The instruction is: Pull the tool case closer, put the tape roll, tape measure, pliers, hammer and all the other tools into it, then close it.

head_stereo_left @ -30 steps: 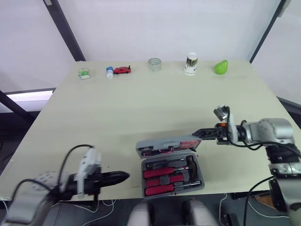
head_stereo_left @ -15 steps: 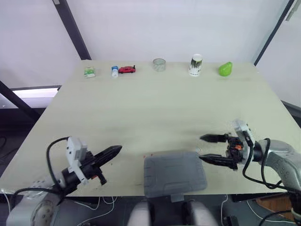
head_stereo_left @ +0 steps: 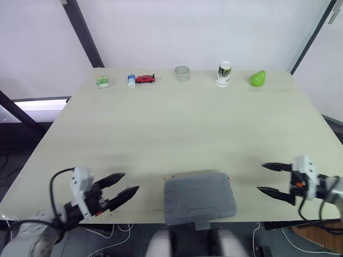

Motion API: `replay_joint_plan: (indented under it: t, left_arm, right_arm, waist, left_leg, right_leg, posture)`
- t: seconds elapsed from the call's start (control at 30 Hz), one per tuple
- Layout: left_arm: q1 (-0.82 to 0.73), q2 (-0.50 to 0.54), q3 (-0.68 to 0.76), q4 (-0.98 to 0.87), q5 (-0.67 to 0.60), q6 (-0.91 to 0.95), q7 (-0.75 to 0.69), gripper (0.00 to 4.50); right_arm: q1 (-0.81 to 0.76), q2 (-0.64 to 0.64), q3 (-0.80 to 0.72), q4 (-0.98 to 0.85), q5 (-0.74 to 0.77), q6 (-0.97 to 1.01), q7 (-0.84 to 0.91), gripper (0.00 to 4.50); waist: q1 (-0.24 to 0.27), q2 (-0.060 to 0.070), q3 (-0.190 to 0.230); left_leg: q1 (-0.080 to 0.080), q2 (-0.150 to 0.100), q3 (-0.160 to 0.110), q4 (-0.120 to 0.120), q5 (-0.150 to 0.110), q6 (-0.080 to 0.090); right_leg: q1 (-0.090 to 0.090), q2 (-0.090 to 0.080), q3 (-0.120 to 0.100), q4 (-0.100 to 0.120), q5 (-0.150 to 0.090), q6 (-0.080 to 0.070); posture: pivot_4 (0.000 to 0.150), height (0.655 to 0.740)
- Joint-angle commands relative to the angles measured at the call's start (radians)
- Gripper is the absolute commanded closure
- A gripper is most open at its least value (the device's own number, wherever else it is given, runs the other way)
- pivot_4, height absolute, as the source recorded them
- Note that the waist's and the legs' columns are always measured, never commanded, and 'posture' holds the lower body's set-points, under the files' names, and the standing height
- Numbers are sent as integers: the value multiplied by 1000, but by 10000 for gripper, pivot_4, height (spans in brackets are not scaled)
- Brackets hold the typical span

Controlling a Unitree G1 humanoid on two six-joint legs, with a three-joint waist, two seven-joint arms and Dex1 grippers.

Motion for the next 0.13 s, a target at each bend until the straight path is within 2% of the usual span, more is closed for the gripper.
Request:
replay_joint_plan:
  t: [0.03, 0.13]
  left_arm:
    - [26, 7, 47, 23, 30, -43, 0, 599]
    - [16, 6, 39, 51, 58, -61, 9, 599]
  right_arm:
    - [42, -23, -73, 24, 36, -40, 25, 0]
    - [45, -19, -78, 71, 36, -61, 28, 0]
  waist:
    - [0, 0, 0]
    - [0, 0, 0]
  left_leg:
    - [1, 0, 0, 0, 0, 0]
    - [8, 0, 1, -1, 0, 0]
  right_leg:
    - [1, 0, 0, 0, 0, -1]
    - [6, 0, 2, 0, -1, -1]
  posture:
    - [1500, 7400]
    - [1500, 7400]
